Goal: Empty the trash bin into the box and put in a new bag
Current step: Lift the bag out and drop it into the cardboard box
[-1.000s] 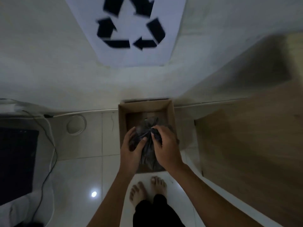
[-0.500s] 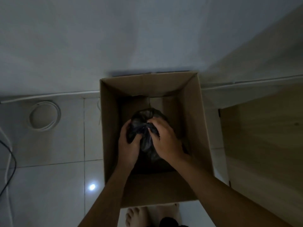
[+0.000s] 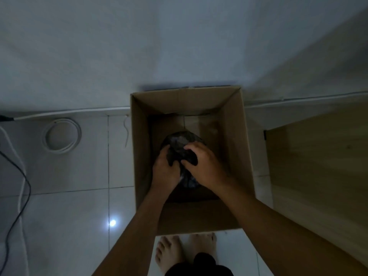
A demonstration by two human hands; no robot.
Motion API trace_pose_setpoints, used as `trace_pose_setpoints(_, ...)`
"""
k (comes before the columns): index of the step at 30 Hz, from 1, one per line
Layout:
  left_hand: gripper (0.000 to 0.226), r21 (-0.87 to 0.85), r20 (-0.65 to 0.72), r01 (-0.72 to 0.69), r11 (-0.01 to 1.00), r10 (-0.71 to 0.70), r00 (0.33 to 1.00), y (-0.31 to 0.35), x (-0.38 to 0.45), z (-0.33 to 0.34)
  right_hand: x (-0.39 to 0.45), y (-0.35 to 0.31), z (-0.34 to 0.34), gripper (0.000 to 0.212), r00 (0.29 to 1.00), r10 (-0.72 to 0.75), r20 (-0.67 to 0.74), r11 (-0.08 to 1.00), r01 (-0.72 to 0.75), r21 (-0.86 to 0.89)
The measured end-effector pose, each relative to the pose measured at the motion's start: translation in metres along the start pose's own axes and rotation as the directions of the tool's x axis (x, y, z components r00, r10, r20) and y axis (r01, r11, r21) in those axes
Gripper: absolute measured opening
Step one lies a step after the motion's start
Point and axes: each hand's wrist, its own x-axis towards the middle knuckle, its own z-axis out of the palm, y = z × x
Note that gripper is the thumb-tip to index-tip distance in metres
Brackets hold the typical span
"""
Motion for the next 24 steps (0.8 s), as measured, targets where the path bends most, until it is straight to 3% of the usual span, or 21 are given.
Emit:
trace_pose_setpoints(5, 0.042, 0.121, 0.031, -0.081, 0.989, 0.078, 0.996, 0.043, -0.061, -0.034, -0.031, -0.045, -0.048, 0.040, 1.000, 0.022, -0.009, 0.999, -0.023, -0.023)
trace_pose_setpoints(13, 0.040, 0.306, 0.051, -0.146, 0.941, 0.137, 0.989, 0.141, -0.216, -0.104, -0.129, -0.153, -0.176, 0.041, 0.998, 0.043, 0.052, 0.999, -0.041, -0.028)
trace_pose_setpoints(20, 0.043, 0.404, -0.003, -0.284, 0.869, 0.312, 0.950, 0.225, -0.379, -0.139, -0.257, -0.238, -0.281, 0.052, 0.999, 0.036, -0.004, 0.998, -0.036, -0.055)
trace_pose_setpoints(24, 0.044, 0.447, 0.059, -0.390, 0.805, 0.408, 0.911, 0.248, -0.452, -0.127, -0.332, -0.258, -0.325, 0.056, 0.994, 0.022, -0.109, 0.998, -0.028, -0.049)
